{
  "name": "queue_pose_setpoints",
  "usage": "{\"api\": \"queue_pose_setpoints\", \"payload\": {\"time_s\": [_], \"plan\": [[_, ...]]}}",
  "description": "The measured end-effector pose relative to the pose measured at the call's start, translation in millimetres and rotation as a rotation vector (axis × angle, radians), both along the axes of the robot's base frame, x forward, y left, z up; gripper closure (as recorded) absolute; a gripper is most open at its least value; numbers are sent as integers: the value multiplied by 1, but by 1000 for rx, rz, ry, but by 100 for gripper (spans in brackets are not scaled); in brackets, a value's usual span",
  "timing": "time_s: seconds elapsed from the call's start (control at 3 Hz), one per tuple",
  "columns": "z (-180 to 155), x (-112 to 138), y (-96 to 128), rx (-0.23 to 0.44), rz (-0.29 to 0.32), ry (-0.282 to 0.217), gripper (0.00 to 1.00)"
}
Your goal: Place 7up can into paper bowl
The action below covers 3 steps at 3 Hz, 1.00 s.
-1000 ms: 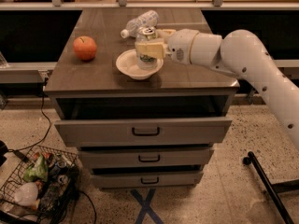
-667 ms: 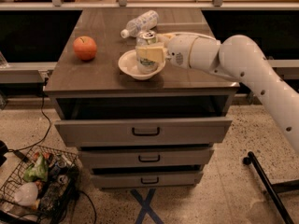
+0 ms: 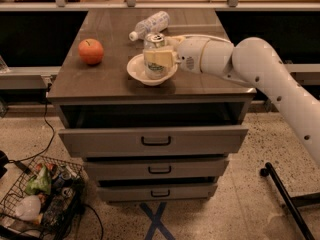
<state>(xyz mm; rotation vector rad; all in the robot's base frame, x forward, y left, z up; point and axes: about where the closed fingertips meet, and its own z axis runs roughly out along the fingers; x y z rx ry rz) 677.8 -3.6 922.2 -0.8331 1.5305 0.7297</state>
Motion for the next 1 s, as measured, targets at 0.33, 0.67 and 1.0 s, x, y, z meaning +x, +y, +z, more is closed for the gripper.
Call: {"api": "queue_pose_setpoints", "payload": {"time_s": [0.33,0.67,1.0], "plan": [[0,0,3,0,4,0,28],[0,-1,5,0,8,0,5],[0,-1,7,0,11,0,0]]}}
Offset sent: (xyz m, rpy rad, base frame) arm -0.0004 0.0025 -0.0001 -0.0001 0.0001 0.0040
